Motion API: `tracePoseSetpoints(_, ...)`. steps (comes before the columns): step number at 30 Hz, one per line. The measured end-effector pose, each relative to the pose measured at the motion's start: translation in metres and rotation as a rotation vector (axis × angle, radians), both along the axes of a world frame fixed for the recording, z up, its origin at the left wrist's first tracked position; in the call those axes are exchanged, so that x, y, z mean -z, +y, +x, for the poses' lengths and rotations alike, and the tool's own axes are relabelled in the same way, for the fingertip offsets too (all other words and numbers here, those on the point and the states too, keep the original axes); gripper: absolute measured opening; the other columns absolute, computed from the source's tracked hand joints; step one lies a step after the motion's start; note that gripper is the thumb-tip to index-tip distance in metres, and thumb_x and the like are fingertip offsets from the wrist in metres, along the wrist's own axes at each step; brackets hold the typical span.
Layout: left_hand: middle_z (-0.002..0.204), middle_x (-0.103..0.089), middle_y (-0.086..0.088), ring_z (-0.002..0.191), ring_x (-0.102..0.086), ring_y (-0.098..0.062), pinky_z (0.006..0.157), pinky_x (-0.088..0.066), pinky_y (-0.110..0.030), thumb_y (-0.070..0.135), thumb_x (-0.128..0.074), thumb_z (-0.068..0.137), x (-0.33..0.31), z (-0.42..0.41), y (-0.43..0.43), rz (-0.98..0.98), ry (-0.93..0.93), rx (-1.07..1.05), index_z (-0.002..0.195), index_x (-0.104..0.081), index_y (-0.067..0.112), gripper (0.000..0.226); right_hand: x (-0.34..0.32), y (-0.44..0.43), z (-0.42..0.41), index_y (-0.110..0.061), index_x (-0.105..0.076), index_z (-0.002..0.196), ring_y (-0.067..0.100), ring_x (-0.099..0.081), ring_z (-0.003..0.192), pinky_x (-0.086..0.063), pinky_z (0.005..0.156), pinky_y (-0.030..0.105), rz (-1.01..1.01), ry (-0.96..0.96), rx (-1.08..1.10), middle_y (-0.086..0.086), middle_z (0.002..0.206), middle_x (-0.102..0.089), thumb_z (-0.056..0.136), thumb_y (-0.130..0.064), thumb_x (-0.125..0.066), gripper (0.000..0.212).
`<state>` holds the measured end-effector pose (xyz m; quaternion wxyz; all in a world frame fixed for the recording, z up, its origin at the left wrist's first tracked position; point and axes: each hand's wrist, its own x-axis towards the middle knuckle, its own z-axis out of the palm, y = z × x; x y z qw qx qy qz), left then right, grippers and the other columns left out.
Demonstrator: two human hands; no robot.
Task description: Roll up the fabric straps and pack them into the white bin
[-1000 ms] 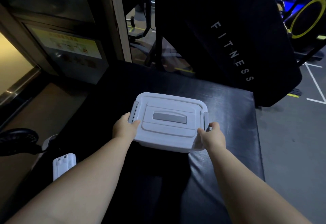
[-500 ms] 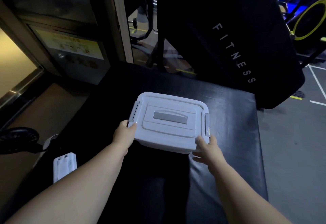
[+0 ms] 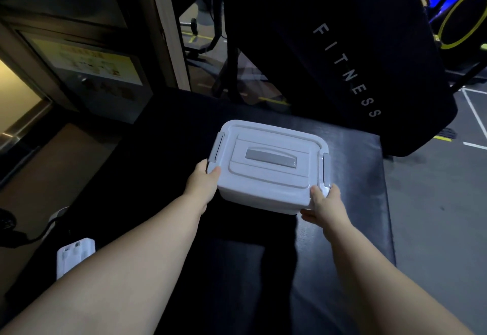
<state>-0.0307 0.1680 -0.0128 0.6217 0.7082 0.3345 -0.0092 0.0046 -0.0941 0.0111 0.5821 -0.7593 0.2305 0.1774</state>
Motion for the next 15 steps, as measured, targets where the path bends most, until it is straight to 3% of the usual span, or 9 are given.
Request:
tracePoseSetpoints(5,0.118,-0.064,0.002,0.107,-0.061,-0.021,0.101,-0.048,-0.043,0.029,-0.049,0.097,0.004,0.027,-0.004,0.019,-0.003,0.016,0.136,-0.049,0.022,0.039,-0.002,-0.006,0.023,-0.022,-0.030,0.140,0.037,-0.063,0.086,-0.057,0.065,0.039,0.009,-0.014,-0.003,0.001,0.100,-0.049,0.100,-0.023,-0.045,0.042)
tracePoseSetpoints(9,0.118,-0.064,0.004,0.108,-0.061,-0.019,0.101,-0.048,-0.043,0.031,-0.049,0.096,0.007,0.048,-0.008,0.029,-0.021,0.026,0.136,-0.049,0.023,0.040,0.001,-0.010,0.045,-0.024,-0.032,0.120,0.033,-0.061,0.084,-0.055,0.066,0.037,-0.002,-0.030,0.001,0.000,0.092,-0.050,0.098,-0.023,-0.045,0.025)
tracePoseSetpoints(15,0.110,-0.065,0.006,0.104,-0.062,-0.019,0.100,-0.049,-0.044,0.029,-0.049,0.097,0.010,0.082,-0.011,0.029,-0.056,0.036,0.127,-0.055,0.025,0.031,0.002,-0.013,0.076,-0.024,-0.031,0.113,0.026,-0.059,0.079,-0.054,0.057,0.031,0.025,-0.053,-0.010,0.002,0.096,-0.050,0.100,-0.021,-0.043,0.018)
